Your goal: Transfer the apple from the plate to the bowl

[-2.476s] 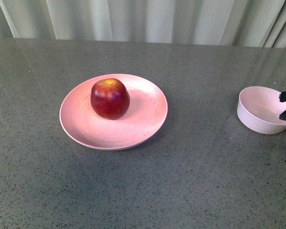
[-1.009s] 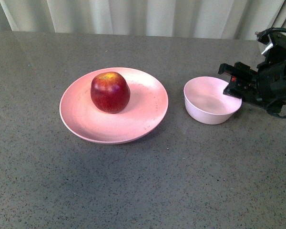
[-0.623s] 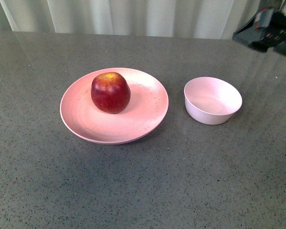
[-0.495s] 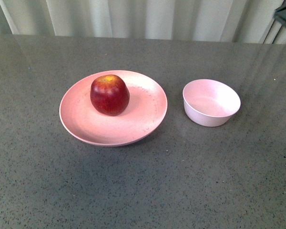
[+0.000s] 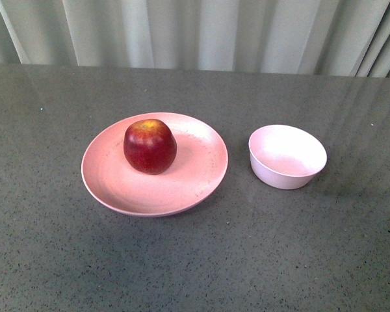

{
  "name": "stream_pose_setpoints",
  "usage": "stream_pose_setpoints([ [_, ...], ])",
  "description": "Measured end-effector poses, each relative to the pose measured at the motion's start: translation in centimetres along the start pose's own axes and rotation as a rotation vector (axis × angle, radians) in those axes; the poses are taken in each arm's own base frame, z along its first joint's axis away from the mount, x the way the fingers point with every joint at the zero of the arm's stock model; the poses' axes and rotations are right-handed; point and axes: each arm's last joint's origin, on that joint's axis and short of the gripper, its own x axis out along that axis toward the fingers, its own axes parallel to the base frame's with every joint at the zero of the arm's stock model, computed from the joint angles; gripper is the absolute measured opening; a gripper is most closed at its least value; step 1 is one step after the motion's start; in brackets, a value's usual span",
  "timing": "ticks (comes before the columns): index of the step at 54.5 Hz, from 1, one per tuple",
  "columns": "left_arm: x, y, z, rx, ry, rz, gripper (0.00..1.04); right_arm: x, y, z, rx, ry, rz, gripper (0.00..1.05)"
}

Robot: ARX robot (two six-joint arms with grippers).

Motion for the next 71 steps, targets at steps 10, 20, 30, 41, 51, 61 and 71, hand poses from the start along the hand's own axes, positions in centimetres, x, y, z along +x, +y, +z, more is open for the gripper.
stream_pose_setpoints([
  [10,0.0,0.0,0.0,0.0,0.0,0.0,0.96,-2.1,0.0,-1.3,0.0,0.012,0.002,0.02],
  [20,0.0,0.0,0.0,0.0,0.0,0.0,0.96,-3.5,0.0,-1.2,0.0,0.005,0.002,0.02],
  [30,0.0,0.0,0.0,0.0,0.0,0.0,0.96,-4.6,0.0,-0.9,0.0,-0.004,0.002,0.02],
  [41,0.0,0.0,0.0,0.0,0.0,0.0,0.96,-5.6,0.0,-0.4,0.0,-0.019,0.002,0.02],
  [51,0.0,0.0,0.0,0.0,0.0,0.0,0.96,-6.3,0.0,-0.1,0.0,-0.027,0.002,0.02],
  [61,0.0,0.0,0.0,0.0,0.0,0.0,0.96,-7.2,0.0,0.0,0.0,-0.032,0.002,0.02],
  [71,0.0,0.0,0.0,0.0,0.0,0.0,0.96,-7.8,0.0,0.0,0.0,-0.034,0.002,0.02],
])
